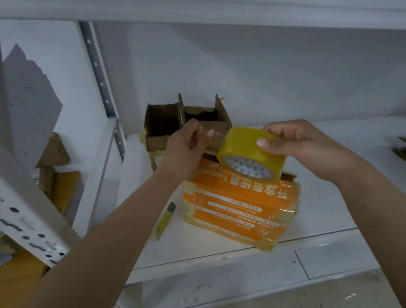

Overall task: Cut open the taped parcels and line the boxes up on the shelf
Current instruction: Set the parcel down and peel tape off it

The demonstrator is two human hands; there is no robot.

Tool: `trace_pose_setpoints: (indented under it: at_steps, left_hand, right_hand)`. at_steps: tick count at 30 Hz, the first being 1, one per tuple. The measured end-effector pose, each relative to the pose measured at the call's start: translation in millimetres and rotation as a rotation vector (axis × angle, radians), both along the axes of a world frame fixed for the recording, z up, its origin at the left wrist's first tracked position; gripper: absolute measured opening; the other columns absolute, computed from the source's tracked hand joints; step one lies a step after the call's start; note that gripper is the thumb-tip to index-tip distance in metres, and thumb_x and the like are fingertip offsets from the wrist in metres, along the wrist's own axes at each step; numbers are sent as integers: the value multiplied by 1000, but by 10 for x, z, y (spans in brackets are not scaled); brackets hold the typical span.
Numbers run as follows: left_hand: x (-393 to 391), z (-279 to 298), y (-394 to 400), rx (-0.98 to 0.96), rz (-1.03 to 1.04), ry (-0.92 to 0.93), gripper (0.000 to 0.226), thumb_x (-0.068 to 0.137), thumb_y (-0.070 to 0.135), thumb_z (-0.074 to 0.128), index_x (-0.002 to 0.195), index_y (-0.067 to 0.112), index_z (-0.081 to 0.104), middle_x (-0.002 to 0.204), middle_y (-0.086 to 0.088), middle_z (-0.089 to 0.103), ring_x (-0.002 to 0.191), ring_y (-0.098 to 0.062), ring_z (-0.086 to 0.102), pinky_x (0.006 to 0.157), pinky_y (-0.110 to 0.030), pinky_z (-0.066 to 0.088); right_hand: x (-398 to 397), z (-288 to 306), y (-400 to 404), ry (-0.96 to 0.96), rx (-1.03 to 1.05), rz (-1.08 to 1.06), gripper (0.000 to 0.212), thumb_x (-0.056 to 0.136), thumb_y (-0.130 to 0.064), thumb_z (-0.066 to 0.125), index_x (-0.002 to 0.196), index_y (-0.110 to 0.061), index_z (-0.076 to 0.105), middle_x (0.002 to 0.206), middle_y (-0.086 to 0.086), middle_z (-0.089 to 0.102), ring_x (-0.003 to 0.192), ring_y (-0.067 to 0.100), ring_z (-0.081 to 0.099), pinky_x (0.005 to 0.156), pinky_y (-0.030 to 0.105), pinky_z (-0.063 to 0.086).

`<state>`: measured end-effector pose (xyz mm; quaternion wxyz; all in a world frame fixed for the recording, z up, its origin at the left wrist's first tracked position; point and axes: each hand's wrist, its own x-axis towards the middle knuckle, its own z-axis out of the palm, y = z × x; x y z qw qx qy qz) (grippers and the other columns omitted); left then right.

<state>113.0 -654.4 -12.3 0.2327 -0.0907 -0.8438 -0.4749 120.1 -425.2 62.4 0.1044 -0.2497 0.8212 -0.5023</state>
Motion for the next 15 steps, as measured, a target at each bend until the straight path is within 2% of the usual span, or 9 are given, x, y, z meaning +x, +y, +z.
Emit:
trace_pose_setpoints:
  at_steps: [2, 5, 6, 8, 9, 11, 13, 15]
  left_hand:
    - [-12, -101, -21, 1, 61, -29, 29, 101, 27, 50, 76, 14, 42, 66, 4, 46, 58, -2, 44, 56, -12, 37]
    - [-27, -202, -83, -14, 113, -113, 31, 101, 31, 49, 74, 20, 40, 70, 9, 57, 64, 2, 54, 60, -12, 41]
    - [-28, -223, -87, 10, 103, -131, 31, 101, 30, 49, 73, 21, 40, 67, 12, 61, 65, 6, 56, 60, -8, 41]
    - [-15, -256, -86, 72, 105, -154, 30, 101, 27, 50, 73, 22, 41, 62, 17, 63, 65, 13, 56, 60, -3, 39]
    - [-5, -271, -86, 93, 120, -164, 29, 102, 27, 50, 74, 23, 42, 62, 18, 64, 66, 11, 58, 62, -5, 41]
    - [8, -300, -106, 124, 134, -177, 27, 102, 30, 49, 76, 24, 44, 70, 12, 67, 76, 0, 63, 72, -22, 49]
    - [22, -304, -109, 124, 115, -175, 27, 102, 29, 49, 76, 24, 43, 77, 3, 69, 82, -14, 66, 76, -31, 51]
    - [11, -302, -97, 68, 111, -153, 30, 102, 28, 49, 74, 21, 40, 76, -1, 63, 75, -16, 61, 71, -31, 48]
  right_hand:
    - [-37, 14, -35, 16, 55, -73, 50, 69, -50, 65, 88, -5, 72, 80, 3, 73, 75, 13, 69, 74, 28, 52]
    - [-92, -21, -19, 22, 102, -234, 53, 61, -59, 68, 72, -7, 69, 62, 0, 69, 58, 12, 66, 57, 24, 51]
    - [-109, -45, -7, 16, 111, -253, 57, 59, -61, 68, 74, -6, 71, 64, 1, 70, 59, 14, 68, 58, 25, 51]
    - [-124, -72, 19, -13, 111, -250, 59, 60, -61, 67, 84, -7, 74, 77, 4, 74, 72, 19, 70, 71, 30, 53]
    - [-125, -65, 39, -34, 92, -241, 53, 63, -57, 68, 86, -10, 75, 81, 3, 74, 80, 21, 69, 78, 33, 52]
    - [-132, -34, 94, -69, 48, -220, 31, 70, -45, 69, 82, -17, 74, 81, -2, 72, 89, 22, 65, 86, 35, 47]
    - [-162, -10, 143, -59, 82, -214, 24, 75, -38, 71, 83, -15, 76, 80, -1, 74, 88, 21, 67, 84, 33, 48]
    - [-197, -16, 118, -42, 163, -235, 24, 83, -38, 71, 86, -15, 77, 80, -1, 76, 82, 18, 71, 77, 30, 51]
